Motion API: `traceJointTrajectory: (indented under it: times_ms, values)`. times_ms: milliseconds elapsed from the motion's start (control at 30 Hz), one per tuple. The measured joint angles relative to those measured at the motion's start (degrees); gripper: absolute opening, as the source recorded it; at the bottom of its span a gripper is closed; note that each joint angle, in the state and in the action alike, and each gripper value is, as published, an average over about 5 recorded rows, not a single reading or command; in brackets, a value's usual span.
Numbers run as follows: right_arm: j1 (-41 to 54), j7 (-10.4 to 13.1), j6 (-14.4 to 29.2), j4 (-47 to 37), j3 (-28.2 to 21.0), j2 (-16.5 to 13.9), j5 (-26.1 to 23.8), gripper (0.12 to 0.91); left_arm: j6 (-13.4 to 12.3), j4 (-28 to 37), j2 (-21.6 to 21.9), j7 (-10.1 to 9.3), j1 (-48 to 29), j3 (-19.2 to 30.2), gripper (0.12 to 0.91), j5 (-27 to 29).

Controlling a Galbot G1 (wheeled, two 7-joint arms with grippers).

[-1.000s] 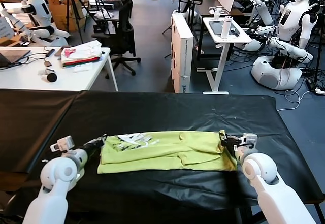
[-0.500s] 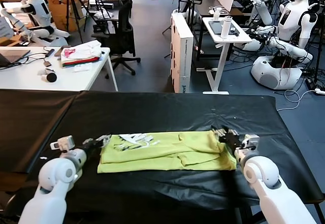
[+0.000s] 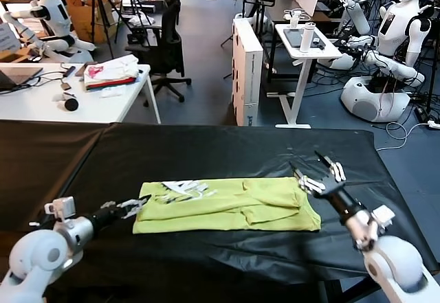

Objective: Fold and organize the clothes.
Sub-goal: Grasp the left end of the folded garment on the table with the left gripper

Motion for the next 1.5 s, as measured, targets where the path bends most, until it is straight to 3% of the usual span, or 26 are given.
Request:
traceJointTrajectory:
  times_ms: [633, 767, 1000, 1100, 1300, 1500]
  values:
    - [-1.9, 0.3, 0.2, 1.1, 0.1, 2.4, -0.3, 0.907, -0.2, 1.0, -3.6, -0.28, 0.1, 1.2, 0.886, -1.2]
    - [-1.8, 0.3, 0.2, 1.3, -0.1, 2.6, -0.5, 0.907, -0.2, 1.4, -4.0, -0.37, 0.0, 1.3, 0.778, -1.2]
    - [-1.4, 0.4, 0.0, 1.3, -0.7, 3.1, -0.8, 0.907, 0.1, 1.4, -4.4, -0.46, 0.0, 1.6, 0.362, -1.0]
    - [-1.3, 0.4, 0.0, 1.2, -0.9, 3.3, -0.9, 0.907, 0.2, 1.4, -4.4, -0.52, -0.1, 1.7, 0.250, -0.9]
    - [-1.1, 0.8, -0.1, 1.1, -1.5, 3.8, -1.5, 0.907, 0.2, 1.2, -4.4, -1.59, -0.2, 1.2, 0.193, -0.9]
    - [-0.2, 4.1, -1.1, 0.7, -2.1, 4.2, -2.0, 0.907, 0.1, -0.3, -2.6, -2.82, 1.1, -0.7, 0.190, 0.6]
